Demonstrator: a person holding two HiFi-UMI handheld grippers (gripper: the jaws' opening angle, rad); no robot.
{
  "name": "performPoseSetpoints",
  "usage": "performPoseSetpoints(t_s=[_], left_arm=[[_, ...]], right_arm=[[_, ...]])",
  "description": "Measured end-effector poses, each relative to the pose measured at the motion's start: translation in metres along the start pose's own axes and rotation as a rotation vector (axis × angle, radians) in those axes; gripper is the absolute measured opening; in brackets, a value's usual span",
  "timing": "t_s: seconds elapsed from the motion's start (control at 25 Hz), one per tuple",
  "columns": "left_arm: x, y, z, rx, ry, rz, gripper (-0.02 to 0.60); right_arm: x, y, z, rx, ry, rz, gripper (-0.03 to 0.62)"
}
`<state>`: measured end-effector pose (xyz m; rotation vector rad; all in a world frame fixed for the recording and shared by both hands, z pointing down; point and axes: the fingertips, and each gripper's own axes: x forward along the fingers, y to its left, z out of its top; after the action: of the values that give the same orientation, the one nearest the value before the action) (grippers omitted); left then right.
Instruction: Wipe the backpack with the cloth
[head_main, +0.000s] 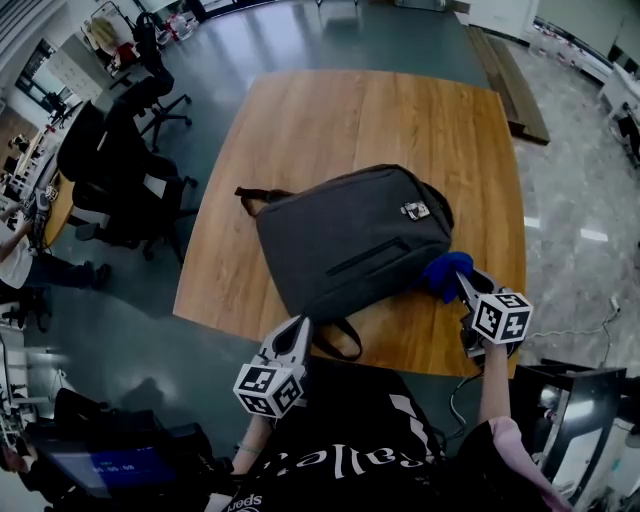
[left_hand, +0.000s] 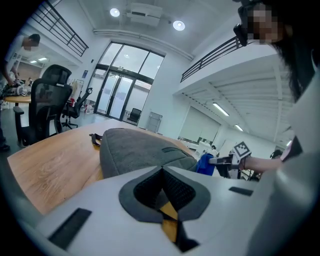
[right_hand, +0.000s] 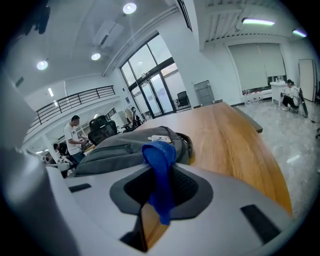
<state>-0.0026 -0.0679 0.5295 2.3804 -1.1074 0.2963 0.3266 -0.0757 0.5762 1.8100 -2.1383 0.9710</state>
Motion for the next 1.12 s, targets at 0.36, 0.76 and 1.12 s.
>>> performPoseSetpoints(t_s=[0.36,0.76,1.12], left_arm=[[0.027,-0.049,0.005,0.081,0.049,-0.178,-0.002],[0.047,-0.062,0.04,0.123,0.012,-0.287,-0.002],[0.041,-0.029,0.05,0.108,0.026,-0.234,-0.002]], right_arm=[[0.0,-0.026,0.01,-0.01,0.007,-0.05,0.066],[0.007,-0.065,0.02,-0.019,0.059,-0.148,0.066],[0.04,-0.073,0.032,-0.041,0.153,-0.151,0.066]])
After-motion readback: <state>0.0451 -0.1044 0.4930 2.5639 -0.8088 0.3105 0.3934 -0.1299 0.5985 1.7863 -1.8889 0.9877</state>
